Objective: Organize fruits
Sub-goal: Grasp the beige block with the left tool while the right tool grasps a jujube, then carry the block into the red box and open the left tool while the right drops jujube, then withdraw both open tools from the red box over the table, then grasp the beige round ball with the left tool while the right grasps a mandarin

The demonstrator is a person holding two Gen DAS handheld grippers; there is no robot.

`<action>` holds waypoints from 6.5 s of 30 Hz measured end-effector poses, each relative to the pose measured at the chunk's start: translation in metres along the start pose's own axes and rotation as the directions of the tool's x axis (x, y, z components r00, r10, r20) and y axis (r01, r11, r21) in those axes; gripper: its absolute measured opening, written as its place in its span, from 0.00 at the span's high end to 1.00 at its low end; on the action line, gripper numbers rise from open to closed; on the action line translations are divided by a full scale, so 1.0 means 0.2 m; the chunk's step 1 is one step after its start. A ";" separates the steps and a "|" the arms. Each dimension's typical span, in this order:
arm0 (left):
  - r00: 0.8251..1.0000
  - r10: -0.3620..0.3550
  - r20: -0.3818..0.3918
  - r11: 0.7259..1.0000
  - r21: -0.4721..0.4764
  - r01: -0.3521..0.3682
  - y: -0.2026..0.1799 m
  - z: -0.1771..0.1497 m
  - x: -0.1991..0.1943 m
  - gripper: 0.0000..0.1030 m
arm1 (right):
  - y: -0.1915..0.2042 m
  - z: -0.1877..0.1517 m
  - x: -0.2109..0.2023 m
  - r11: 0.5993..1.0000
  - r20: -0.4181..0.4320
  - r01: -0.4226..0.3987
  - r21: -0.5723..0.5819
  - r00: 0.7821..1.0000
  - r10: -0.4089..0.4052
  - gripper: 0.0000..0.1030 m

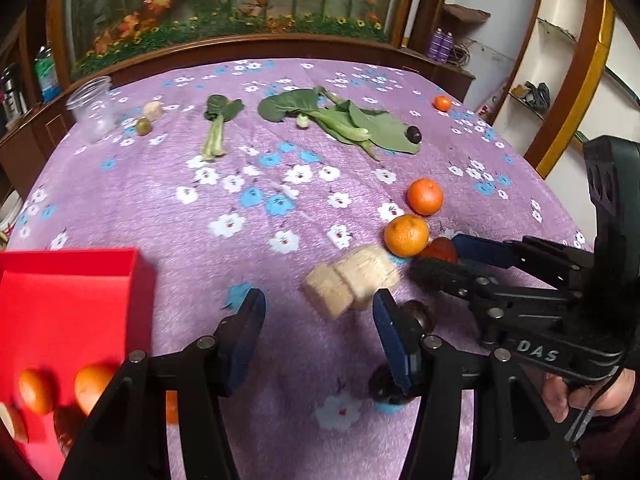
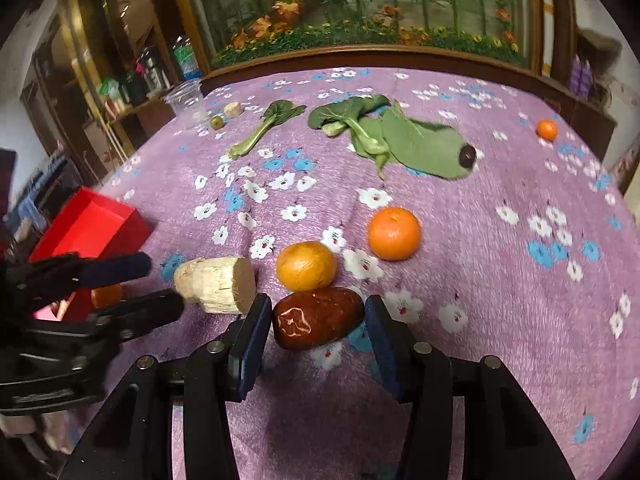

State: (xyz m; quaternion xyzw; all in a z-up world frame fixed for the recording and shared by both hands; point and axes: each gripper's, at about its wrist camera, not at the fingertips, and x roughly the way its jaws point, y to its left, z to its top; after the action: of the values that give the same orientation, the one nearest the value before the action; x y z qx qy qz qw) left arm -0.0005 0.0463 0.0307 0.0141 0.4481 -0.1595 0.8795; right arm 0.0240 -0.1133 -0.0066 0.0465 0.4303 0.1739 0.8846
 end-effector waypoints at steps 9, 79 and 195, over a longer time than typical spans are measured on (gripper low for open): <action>0.999 -0.044 0.015 0.984 0.175 0.040 -0.14 0.09 0.07 0.47 | -0.13 -0.02 -0.04 0.994 0.017 -0.049 0.096 0.999 0.048 0.49; 0.960 0.185 0.208 0.927 -0.361 -0.100 0.69 -0.46 -0.79 0.63 | 0.26 -0.07 -0.24 0.998 0.043 -0.048 -0.050 0.998 0.050 0.67; 0.996 -0.020 0.087 0.996 -0.085 0.027 -0.06 -0.30 -0.35 0.29 | 0.03 -0.12 -0.19 0.997 0.018 -0.069 0.026 0.997 0.069 0.43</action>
State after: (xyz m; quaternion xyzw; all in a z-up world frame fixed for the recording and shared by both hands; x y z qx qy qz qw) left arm -0.0895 0.0627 0.0509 -0.0359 0.4164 -0.1508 0.8959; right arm -0.0190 -0.1226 0.0079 0.0746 0.4230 0.1984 0.8810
